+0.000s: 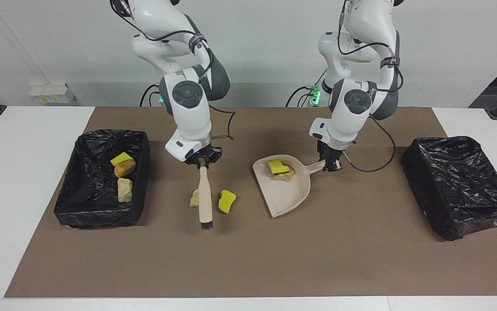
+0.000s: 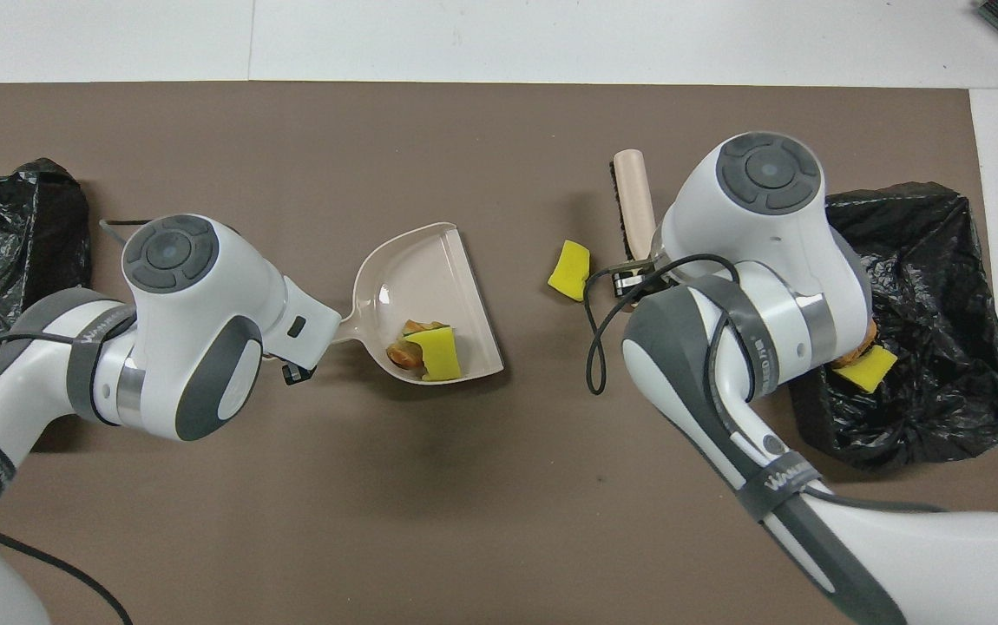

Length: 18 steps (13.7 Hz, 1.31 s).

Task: Sweep and dump trash in bin
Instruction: 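Sweep the sponge and bread toward the dustpan with the right gripper's brush, then brush the remaining pieces into the dustpan held by the left gripper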

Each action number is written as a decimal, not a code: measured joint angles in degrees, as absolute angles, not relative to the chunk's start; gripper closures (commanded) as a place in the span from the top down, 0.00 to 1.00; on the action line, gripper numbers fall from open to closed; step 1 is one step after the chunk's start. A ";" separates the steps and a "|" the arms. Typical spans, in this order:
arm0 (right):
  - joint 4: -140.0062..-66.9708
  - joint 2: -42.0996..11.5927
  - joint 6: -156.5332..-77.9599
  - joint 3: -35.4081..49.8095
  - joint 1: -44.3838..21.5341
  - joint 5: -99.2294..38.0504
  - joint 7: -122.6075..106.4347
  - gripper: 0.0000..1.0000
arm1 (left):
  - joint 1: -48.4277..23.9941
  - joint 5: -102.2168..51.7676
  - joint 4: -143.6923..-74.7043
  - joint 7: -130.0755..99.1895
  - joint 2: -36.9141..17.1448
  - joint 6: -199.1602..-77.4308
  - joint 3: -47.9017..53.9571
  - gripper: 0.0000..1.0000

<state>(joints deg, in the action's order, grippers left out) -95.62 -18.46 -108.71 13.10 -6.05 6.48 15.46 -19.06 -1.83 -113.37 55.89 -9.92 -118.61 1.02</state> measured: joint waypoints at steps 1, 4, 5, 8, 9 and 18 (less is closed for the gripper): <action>-95.28 -19.23 -107.99 13.10 -5.31 6.86 15.34 0.00 | -18.67 -1.84 -110.67 55.89 -11.09 -116.82 1.02 0.00; -98.99 -18.63 -107.17 13.18 -4.17 7.48 15.34 0.00 | -18.57 -1.84 -105.05 55.56 -14.05 -113.42 1.28 0.00; -101.23 -17.71 -107.27 13.19 -3.77 7.71 15.34 0.00 | -18.65 -1.84 -104.28 55.15 -14.75 -113.12 1.42 0.00; -109.21 -14.33 -113.69 13.23 -2.42 7.91 14.31 0.00 | -20.79 -1.18 -103.27 51.37 -15.95 -112.21 1.70 0.00; -111.26 -13.76 -115.82 13.38 -2.48 7.91 14.31 0.00 | -21.77 -1.00 -102.79 49.72 -16.03 -111.38 1.81 0.00; -112.51 -13.80 -118.21 14.42 -16.87 -1.53 25.72 0.00 | -24.18 -0.56 -102.26 43.62 -16.32 -110.21 1.97 0.00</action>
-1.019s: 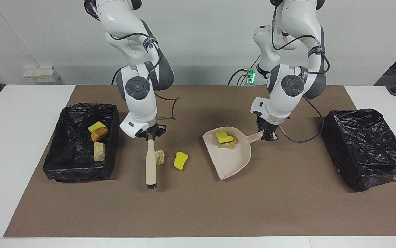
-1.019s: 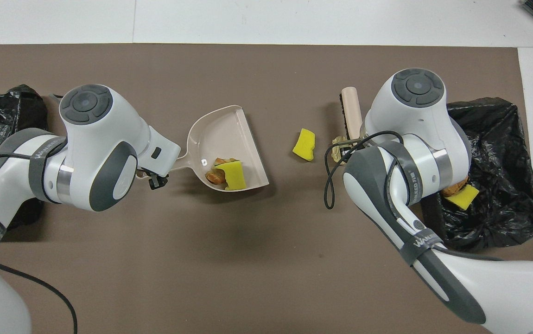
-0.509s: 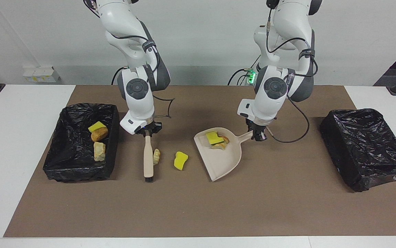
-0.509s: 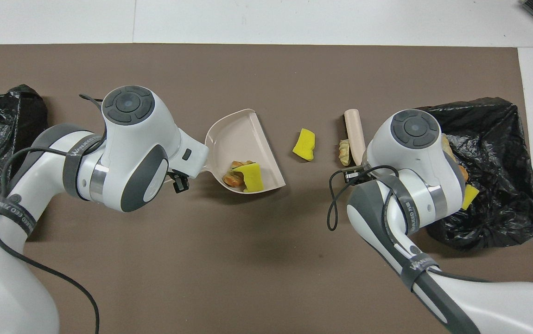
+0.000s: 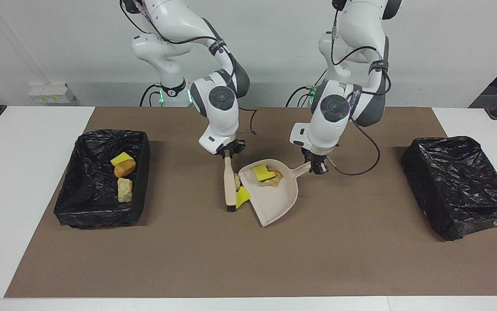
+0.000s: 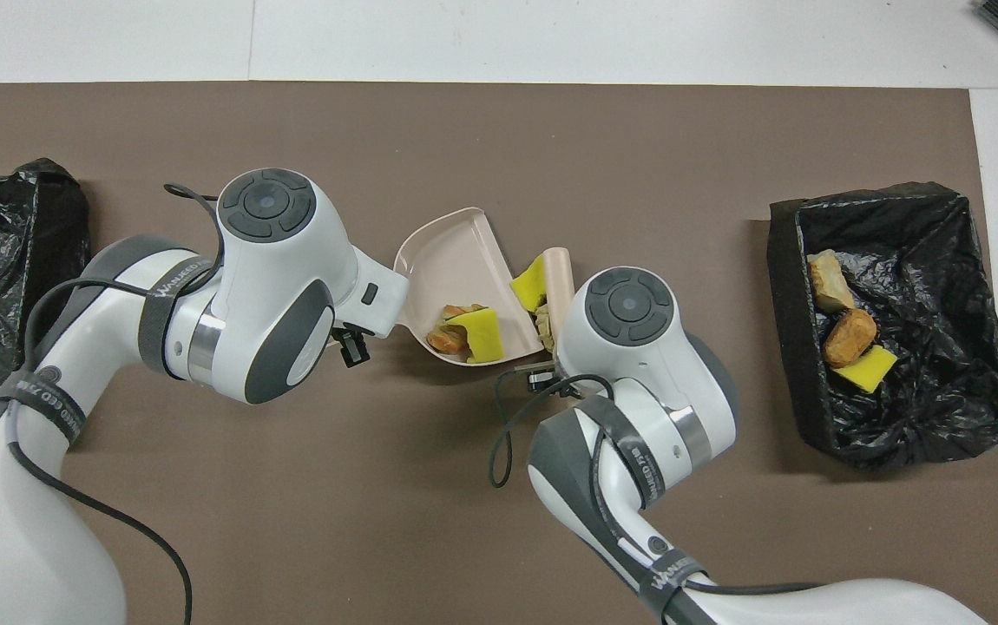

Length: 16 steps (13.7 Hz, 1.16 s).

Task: Sweep and dump trash in bin
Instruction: 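Brush the remaining pieces into the dustpan held by the left gripper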

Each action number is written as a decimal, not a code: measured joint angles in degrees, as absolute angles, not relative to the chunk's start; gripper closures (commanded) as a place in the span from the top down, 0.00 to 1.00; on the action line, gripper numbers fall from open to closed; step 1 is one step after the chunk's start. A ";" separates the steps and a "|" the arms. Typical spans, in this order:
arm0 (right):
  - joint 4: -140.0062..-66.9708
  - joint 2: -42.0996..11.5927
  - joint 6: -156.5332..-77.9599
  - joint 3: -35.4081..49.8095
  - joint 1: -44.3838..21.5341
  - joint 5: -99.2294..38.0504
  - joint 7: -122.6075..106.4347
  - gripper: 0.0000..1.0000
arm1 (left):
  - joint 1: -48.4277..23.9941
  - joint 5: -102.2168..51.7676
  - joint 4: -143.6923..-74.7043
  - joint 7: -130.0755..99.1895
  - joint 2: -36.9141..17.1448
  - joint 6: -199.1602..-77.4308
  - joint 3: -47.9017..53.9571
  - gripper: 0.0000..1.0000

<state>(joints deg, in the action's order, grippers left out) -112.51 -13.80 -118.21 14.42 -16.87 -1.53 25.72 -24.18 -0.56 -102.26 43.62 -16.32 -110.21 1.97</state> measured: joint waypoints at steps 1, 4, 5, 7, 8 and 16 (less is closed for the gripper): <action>-112.46 -13.68 -118.22 14.39 -17.98 -2.75 25.75 0.00 | -24.18 -0.35 -102.26 43.62 -16.41 -110.20 1.87 0.00; -112.22 -12.86 -118.23 14.50 -21.88 -5.18 25.75 0.00 | -24.18 -0.17 -102.76 44.06 -16.77 -112.10 1.84 0.00; -112.17 -12.56 -118.23 14.53 -23.12 -5.49 25.75 0.00 | -24.19 -0.17 -103.48 44.73 -16.88 -114.11 1.86 0.00; -112.12 -12.24 -118.23 14.77 -24.44 -5.60 25.75 0.00 | -24.18 -0.17 -104.83 46.17 -17.05 -117.25 1.82 0.00; -112.05 -12.12 -118.24 15.07 -24.71 -5.62 25.82 0.00 | -24.17 -0.17 -105.04 46.97 -17.08 -117.85 1.78 0.00; -109.88 -8.87 -118.19 14.53 -16.79 -5.36 22.10 0.00 | -19.26 -1.90 -105.06 56.94 -17.21 -119.06 1.47 0.00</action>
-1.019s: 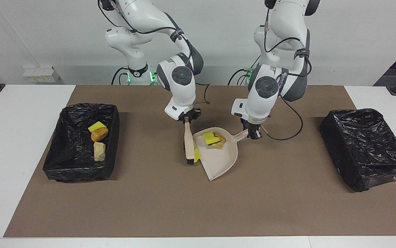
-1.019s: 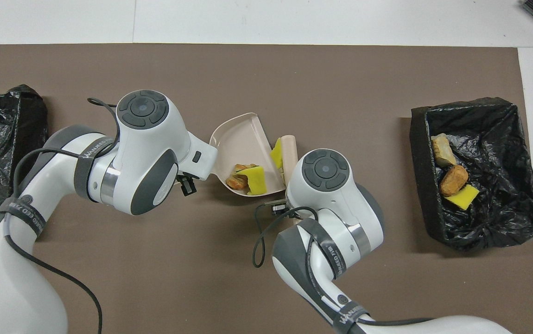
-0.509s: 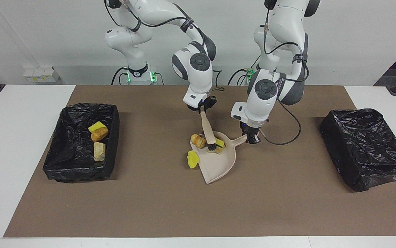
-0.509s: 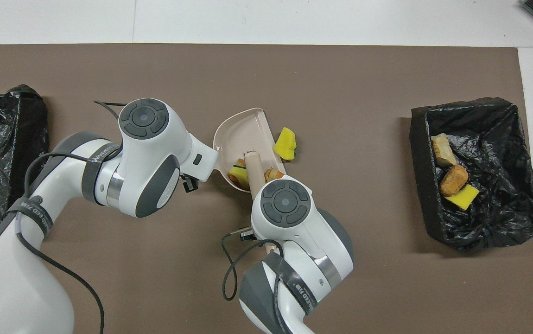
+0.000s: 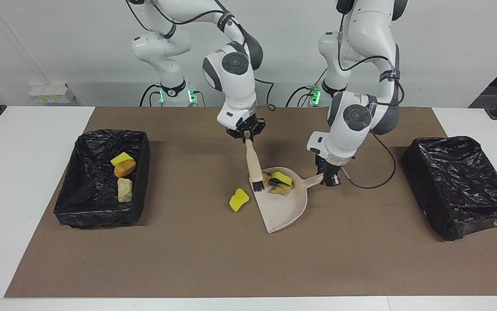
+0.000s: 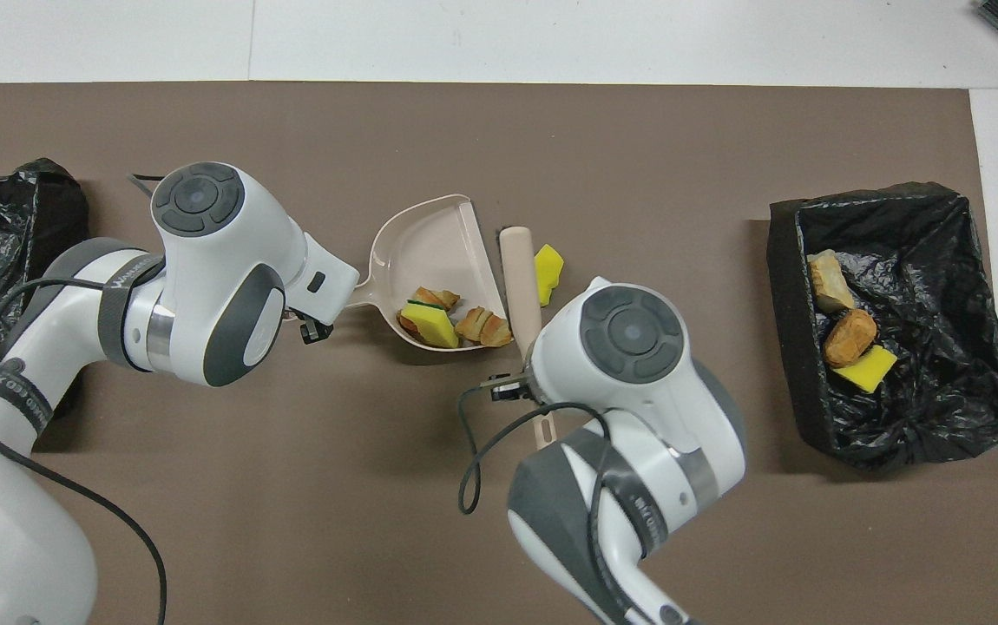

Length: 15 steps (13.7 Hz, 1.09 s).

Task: Sweep and dump trash in bin
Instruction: 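Brush the remaining pieces into the dustpan held by the left gripper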

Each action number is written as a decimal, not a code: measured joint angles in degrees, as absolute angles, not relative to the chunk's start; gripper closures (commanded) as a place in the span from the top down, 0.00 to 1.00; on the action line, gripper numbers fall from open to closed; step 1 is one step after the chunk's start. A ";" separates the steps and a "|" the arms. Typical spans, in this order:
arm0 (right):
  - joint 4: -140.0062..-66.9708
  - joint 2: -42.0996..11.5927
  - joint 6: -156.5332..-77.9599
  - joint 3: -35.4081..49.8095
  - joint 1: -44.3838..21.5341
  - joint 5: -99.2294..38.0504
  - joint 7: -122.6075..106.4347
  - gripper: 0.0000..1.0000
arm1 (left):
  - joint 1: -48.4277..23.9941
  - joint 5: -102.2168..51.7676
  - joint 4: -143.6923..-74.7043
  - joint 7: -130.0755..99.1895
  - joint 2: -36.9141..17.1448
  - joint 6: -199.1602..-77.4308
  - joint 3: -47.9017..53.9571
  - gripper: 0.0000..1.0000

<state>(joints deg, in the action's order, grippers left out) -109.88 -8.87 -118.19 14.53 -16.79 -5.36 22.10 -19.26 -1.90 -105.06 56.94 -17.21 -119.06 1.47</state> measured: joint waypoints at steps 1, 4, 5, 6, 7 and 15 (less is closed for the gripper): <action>-109.08 -9.79 -118.19 14.36 -14.03 -4.54 20.54 0.00 | -19.24 -1.93 -105.00 56.94 -17.21 -118.88 1.51 0.00; -107.62 -13.94 -118.16 14.23 -8.07 -0.80 18.64 0.00 | -20.17 -1.92 -104.54 54.04 -17.18 -117.17 1.85 0.00; -107.34 -15.65 -118.21 14.22 -7.54 -0.60 18.62 0.00 | -20.77 -1.87 -104.54 52.45 -17.16 -116.86 1.89 0.00; -107.11 -17.12 -118.25 14.34 -7.67 -0.60 18.62 0.00 | -21.21 -1.86 -104.55 51.26 -17.16 -116.78 1.97 0.00; -106.91 -18.25 -118.25 14.64 -8.25 -0.63 18.62 0.00 | -21.54 -1.86 -104.56 50.34 -17.16 -116.75 1.98 0.00; -105.25 -19.06 -118.03 16.04 -19.19 -3.73 19.59 0.00 | -22.62 -1.77 -104.60 48.86 -17.17 -117.39 2.15 0.00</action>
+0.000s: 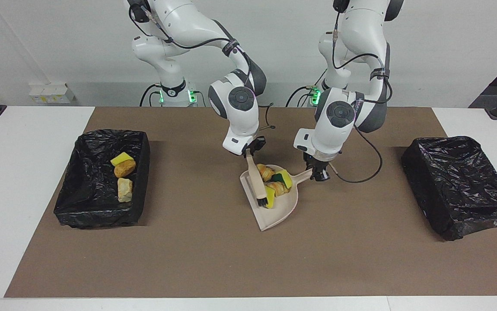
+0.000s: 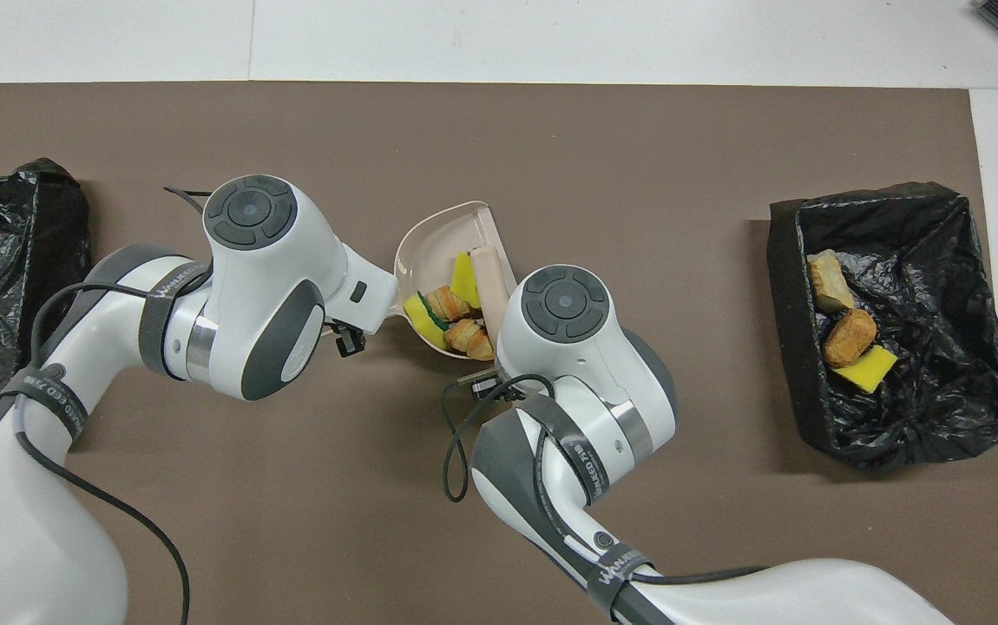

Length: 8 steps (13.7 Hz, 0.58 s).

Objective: Sweep and dump trash in bin

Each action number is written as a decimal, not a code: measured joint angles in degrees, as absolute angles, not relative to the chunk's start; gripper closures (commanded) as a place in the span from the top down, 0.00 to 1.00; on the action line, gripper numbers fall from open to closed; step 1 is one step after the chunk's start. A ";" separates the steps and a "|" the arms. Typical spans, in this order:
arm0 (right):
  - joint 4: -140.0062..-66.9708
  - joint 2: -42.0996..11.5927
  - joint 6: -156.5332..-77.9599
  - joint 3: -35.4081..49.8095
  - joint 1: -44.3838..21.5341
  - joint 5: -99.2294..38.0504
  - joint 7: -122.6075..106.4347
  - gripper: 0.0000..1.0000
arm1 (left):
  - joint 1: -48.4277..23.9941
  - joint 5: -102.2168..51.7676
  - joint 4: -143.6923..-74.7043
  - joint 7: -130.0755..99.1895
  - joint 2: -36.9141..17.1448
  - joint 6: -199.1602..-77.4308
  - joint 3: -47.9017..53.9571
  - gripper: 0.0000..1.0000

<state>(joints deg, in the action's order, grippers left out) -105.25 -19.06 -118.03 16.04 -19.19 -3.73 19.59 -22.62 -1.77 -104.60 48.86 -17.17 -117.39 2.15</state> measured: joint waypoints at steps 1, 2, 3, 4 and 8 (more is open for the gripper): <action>-104.46 -19.02 -117.70 15.99 -18.90 -4.09 19.58 0.00 | -22.60 -1.84 -104.59 49.99 -17.18 -117.72 2.07 0.00; -103.32 -18.92 -116.78 15.97 -18.42 -4.26 19.53 0.00 | -22.30 -2.26 -104.59 51.90 -17.22 -118.11 1.94 0.00; -102.10 -18.70 -115.72 15.96 -17.91 -4.34 19.42 0.00 | -21.43 -3.40 -104.60 54.64 -17.27 -118.52 1.85 0.00; -100.96 -18.42 -114.25 15.95 -17.41 -4.37 19.27 0.00 | -20.25 -5.16 -104.68 57.86 -17.34 -118.91 1.72 0.00; -98.63 -14.62 -108.33 15.94 -15.90 -4.51 18.98 0.00 | -15.29 -11.59 -105.48 68.85 -17.66 -119.92 1.48 0.00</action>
<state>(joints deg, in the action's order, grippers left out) -98.63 -14.62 -108.33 15.94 -15.90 -4.51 18.98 -15.29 -11.59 -105.48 68.85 -17.66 -119.92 1.48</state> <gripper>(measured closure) 0.736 0.670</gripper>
